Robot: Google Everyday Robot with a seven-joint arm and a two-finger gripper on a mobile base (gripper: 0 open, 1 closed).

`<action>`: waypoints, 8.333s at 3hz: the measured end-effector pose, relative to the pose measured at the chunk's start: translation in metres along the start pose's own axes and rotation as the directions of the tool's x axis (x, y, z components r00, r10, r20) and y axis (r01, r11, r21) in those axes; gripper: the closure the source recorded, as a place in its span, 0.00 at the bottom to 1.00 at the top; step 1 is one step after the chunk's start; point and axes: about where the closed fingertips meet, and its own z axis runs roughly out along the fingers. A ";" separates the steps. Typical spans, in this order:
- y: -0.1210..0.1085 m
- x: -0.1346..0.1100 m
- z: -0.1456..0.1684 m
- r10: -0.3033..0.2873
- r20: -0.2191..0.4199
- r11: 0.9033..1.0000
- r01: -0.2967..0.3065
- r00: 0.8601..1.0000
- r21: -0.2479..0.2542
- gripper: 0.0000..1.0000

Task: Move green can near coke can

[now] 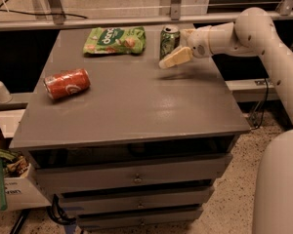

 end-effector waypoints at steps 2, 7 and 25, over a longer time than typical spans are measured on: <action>0.004 -0.012 0.022 -0.014 0.058 0.999 0.017 0.998 -0.044 0.41; 0.117 -0.079 -0.024 -0.011 0.152 0.941 0.062 0.988 -0.334 1.00; 0.128 -0.070 0.022 -0.040 0.243 0.946 0.115 0.969 -0.303 0.00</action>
Offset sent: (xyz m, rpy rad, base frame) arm 0.0103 0.0209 0.0062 0.0641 -0.0350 0.0576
